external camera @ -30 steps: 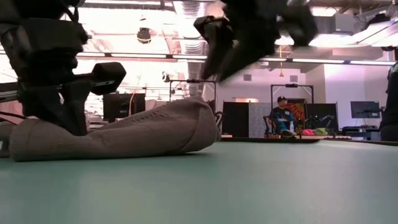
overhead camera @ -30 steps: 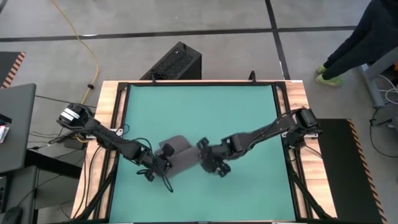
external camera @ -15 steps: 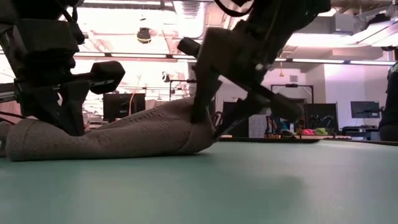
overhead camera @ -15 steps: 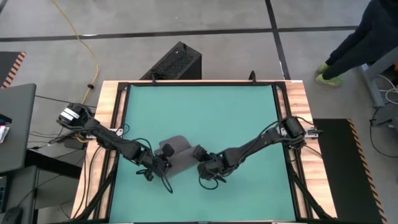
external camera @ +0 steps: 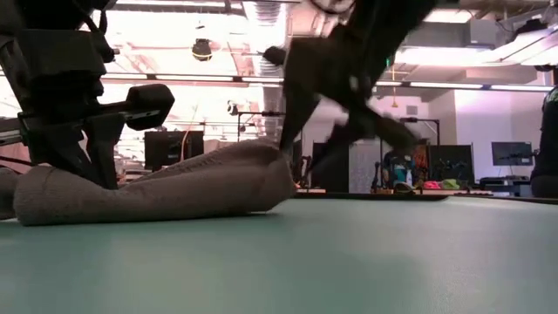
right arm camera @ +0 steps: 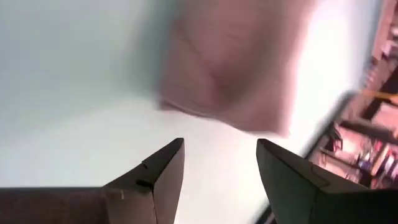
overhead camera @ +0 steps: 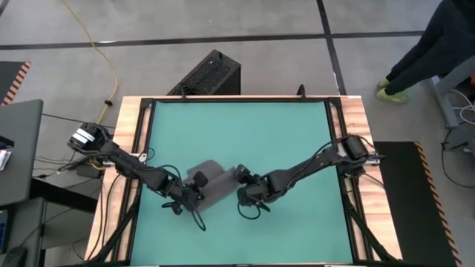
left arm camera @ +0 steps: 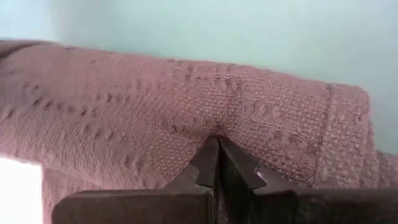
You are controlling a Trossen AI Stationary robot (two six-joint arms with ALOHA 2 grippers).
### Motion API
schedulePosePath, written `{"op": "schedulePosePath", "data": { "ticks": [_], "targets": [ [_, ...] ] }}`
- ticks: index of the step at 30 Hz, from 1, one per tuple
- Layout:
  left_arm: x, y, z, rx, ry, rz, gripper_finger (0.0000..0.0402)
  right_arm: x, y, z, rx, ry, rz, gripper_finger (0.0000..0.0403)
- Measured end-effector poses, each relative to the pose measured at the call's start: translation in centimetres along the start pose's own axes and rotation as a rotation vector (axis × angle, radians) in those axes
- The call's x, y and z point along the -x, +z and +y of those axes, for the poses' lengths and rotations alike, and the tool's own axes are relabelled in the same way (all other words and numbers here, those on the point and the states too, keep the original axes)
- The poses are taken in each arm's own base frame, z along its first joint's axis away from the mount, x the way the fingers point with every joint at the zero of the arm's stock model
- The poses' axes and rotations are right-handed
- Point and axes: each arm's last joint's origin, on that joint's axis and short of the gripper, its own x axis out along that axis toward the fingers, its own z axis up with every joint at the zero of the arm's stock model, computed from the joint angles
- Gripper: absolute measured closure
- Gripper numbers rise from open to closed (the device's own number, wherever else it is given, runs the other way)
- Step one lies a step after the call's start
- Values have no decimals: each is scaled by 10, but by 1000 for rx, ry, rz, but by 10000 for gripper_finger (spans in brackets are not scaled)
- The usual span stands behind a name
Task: Roll towel into tight, uniform cylinder
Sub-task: Roll the gray towel
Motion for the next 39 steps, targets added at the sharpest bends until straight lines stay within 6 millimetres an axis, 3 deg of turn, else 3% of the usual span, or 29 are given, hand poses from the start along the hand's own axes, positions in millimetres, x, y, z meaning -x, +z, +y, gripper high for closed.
{"op": "schedulePosePath", "data": {
  "ticks": [4, 7, 10, 15, 23, 32, 39],
  "targets": [
    [0, 0, 0, -31, 22, 8, 401, 23, -16, -29, -163, -74, -66, 187],
    [0, 0, 1, -71, 30, 12, 401, 31, -30, -55, -336, -73, -232, 219],
    [0, -1, 1, -140, 31, 26, 401, 15, -41, -71, -435, -41, -332, 275],
    [0, -3, 0, -227, 30, 43, 401, -28, -51, -74, -372, -2, -365, 386],
    [0, -6, 0, -426, 36, 96, 401, -59, -50, -85, -377, -31, -582, 396],
    [1, -12, 1, -657, 76, 215, 401, -78, -69, -84, -377, 36, -553, 399],
    [1, -14, 2, -701, 97, 254, 401, -93, -74, -81, -369, 64, -554, 400]
  ]
}}
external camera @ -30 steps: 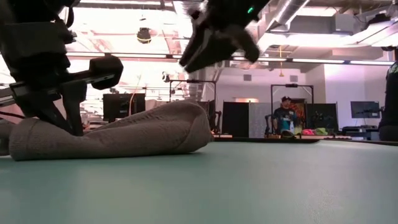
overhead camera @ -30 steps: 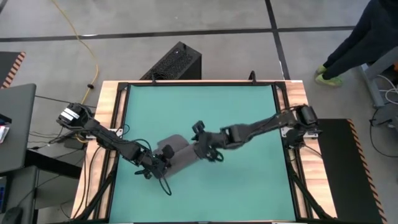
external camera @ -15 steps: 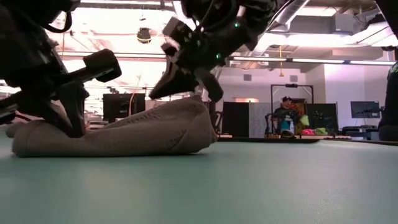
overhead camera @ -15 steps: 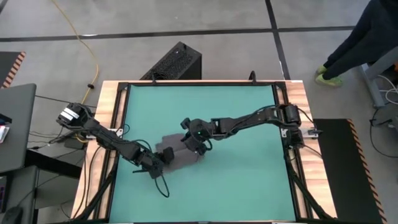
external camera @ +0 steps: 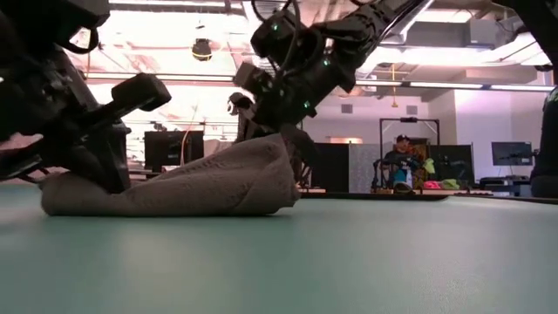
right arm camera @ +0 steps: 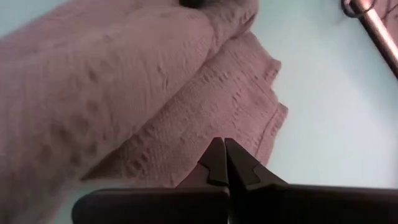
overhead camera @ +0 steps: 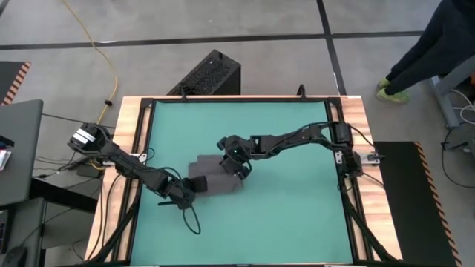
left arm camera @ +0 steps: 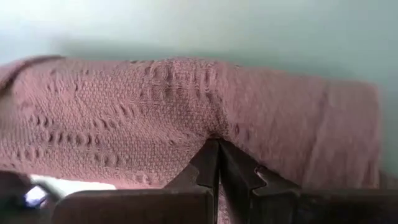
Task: Roll towel into tight, uniform cylinder
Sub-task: Roll the gray towel
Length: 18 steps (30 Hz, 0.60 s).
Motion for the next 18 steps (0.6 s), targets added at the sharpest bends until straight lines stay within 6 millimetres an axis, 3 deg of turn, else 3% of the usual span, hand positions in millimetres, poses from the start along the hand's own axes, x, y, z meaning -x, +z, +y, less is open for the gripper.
{"op": "schedulePosePath", "data": {
  "ticks": [8, 18],
  "targets": [
    [-1, -2, 0, -48, 18, 52, 401, -12, -10, 9, -46, 50, 32, 400],
    [-1, -5, 0, -112, 40, 126, 401, -11, -13, 27, -199, 158, 156, 400]
  ]
}}
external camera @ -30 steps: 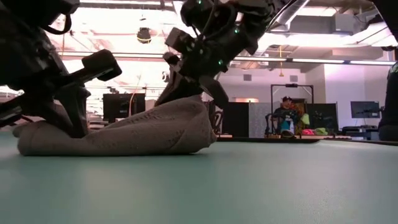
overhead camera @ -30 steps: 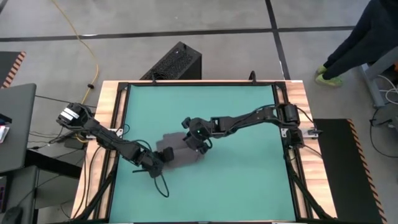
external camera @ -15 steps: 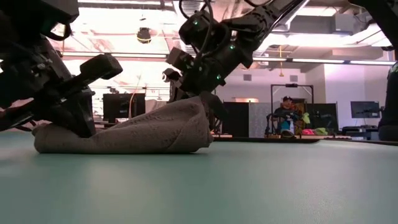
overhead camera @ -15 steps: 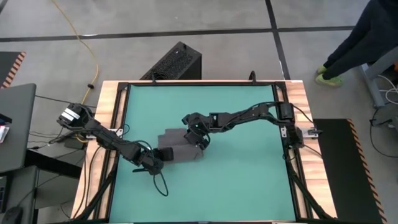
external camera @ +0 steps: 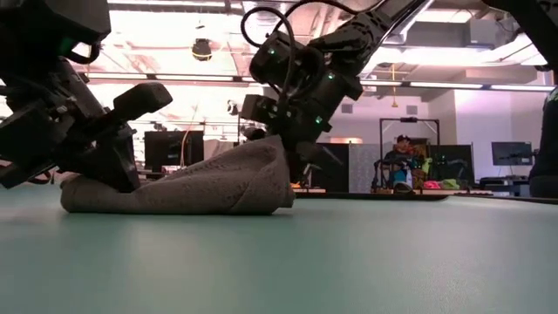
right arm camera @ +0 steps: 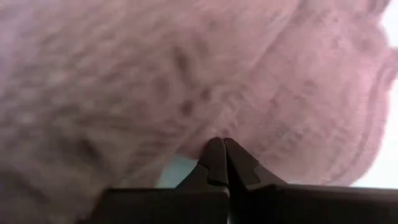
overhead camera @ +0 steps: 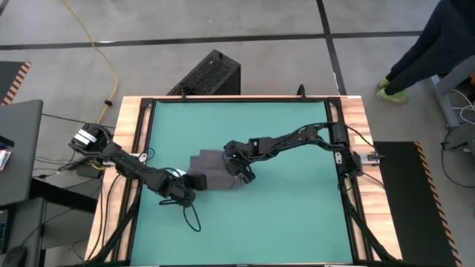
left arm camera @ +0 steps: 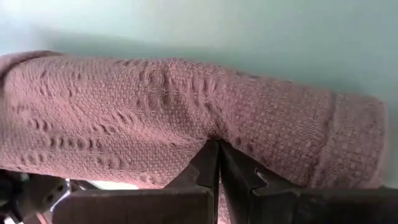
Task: Roll towel into tight, uniform cylinder
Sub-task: Roll the gray towel
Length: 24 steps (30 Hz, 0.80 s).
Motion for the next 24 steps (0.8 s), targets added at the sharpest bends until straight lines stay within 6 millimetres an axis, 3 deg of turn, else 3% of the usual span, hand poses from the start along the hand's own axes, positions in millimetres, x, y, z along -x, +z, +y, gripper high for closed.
{"op": "schedulePosePath", "data": {
  "ticks": [16, 19, 24],
  "targets": [
    [1, 1, 1, -1, 20, 10, 401, 1, 25, 58, -282, 4, 160, 400],
    [1, 1, 1, 12, 20, 5, 401, 10, 32, 68, -263, -85, 203, 397],
    [1, 1, 2, 43, 20, 2, 401, 44, 47, 75, -259, -180, 213, 365]
  ]
}}
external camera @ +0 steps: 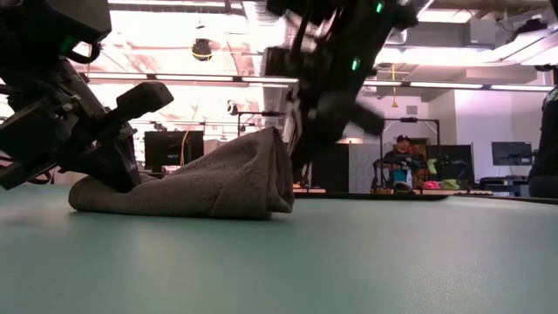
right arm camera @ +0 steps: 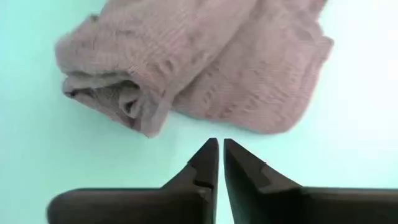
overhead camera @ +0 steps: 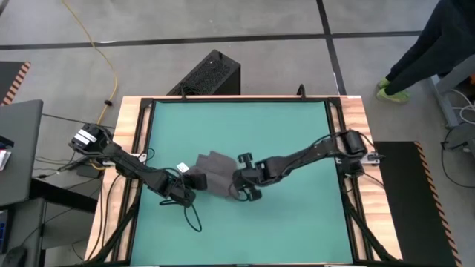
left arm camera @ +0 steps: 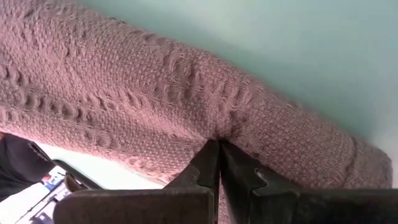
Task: Roll towel into tight, uniform cylinder
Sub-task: Roll the gray towel
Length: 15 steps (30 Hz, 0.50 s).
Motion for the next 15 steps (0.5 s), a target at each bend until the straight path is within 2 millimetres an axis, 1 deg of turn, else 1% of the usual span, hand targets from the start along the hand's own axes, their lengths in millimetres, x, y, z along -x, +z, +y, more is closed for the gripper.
{"op": "schedulePosePath", "data": {
  "ticks": [2, 4, 6, 8, 10, 12, 15],
  "targets": [
    [0, 0, 0, 18, -2, -6, 401, 15, 2, 0, -22, 4, -15, 352],
    [0, 0, 0, 28, -6, -17, 401, 28, 5, 4, -19, 39, -48, 336],
    [0, 1, 0, 37, -7, -21, 401, 46, 11, 10, -3, 84, -127, 316],
    [0, 1, 0, 47, -8, -22, 401, 66, 20, 16, 7, 101, -228, 287],
    [0, 1, 0, 55, -10, -24, 401, 83, 25, 23, 77, 105, -298, 253],
    [0, 1, 0, 56, -11, -24, 401, 91, 25, 35, 197, 67, -307, 214],
    [0, 1, 0, 58, -9, -27, 401, 91, 25, 48, 316, -49, -280, 161]
  ]
}}
